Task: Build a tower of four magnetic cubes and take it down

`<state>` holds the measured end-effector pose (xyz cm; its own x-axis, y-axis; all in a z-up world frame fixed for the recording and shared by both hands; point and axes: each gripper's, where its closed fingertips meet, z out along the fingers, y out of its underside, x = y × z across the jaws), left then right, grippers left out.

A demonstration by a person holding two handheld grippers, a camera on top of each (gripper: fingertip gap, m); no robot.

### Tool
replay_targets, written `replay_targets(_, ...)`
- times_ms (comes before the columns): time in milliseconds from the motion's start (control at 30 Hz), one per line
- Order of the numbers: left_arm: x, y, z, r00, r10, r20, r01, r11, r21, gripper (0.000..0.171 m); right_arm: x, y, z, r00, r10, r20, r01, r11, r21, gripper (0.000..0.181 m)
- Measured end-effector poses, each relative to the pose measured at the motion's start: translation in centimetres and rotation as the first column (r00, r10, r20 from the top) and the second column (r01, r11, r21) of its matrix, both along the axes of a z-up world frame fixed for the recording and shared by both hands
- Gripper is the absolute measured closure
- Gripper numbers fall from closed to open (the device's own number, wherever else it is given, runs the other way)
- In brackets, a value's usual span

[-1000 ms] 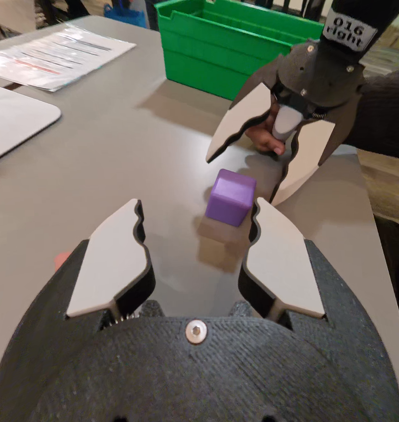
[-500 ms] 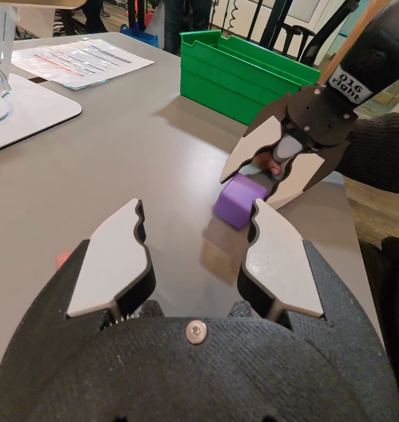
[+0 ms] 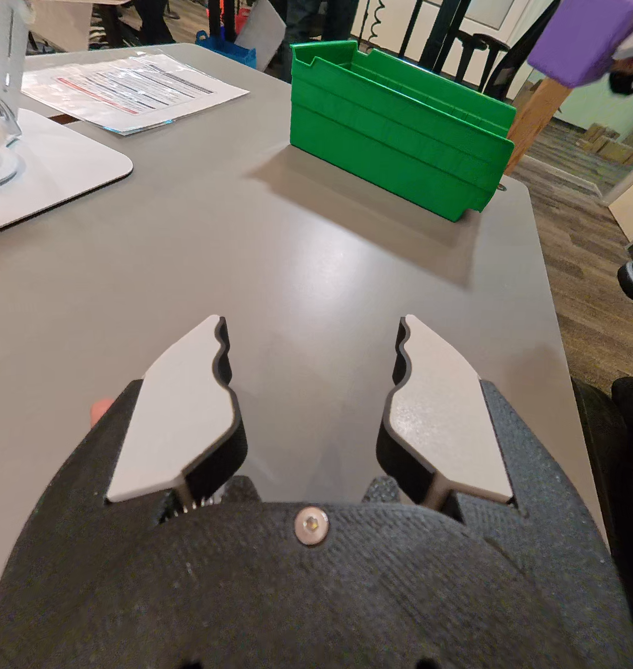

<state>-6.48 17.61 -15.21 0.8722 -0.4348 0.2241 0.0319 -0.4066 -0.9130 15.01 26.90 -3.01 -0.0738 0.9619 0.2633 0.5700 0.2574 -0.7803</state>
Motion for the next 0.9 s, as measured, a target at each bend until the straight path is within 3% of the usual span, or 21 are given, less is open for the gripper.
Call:
replay_targets(100, 0.3, 0.0, -0.3, 1.0, -0.009, -0.025, 0.008, 1.0, -0.01, 0.082, 6.4, 6.1, -1.5, 0.952, -0.159, 0.261, 0.149, 0.987, 0.059, 0.131)
replay_targets(233, 0.9, 0.6, -0.4, 1.0, 0.001, -0.008, -0.001, 1.0, -0.026, 0.081, 12.5, 11.5, -6.5, 0.785, -0.237, 0.572, 0.283, 0.959, 0.009, 0.131)
replay_targets(333, 2.3, 1.2, 0.3, 0.999, -0.015, 0.045, 0.016, 1.0, -0.01, 0.081, 15.0, 13.8, -10.2, 0.655, -0.249, 0.713, 0.331, 0.943, 0.026, 0.131)
replay_targets(500, 3.3, 1.2, -1.0, 0.991, -0.045, -0.125, 0.042, 0.999, -0.026, 0.081, 17.8, 15.8, -14.3, 0.441, -0.251, 0.861, 0.393, 0.917, 0.067, 0.131)
replay_targets(700, 4.4, 1.8, -0.4, 0.995, -0.07, -0.076, 0.069, 0.998, -0.011, 0.081, 18.3, 16.0, -16.0, 0.338, -0.249, 0.908, 0.366, 0.923, 0.117, 0.131)
replay_targets(900, 5.5, 2.5, 1.7, 0.996, -0.087, 0.015, 0.087, 0.996, 0.031, 0.081, 18.3, 16.0, -16.2, 0.286, -0.253, 0.924, 0.346, 0.927, 0.147, 0.131)
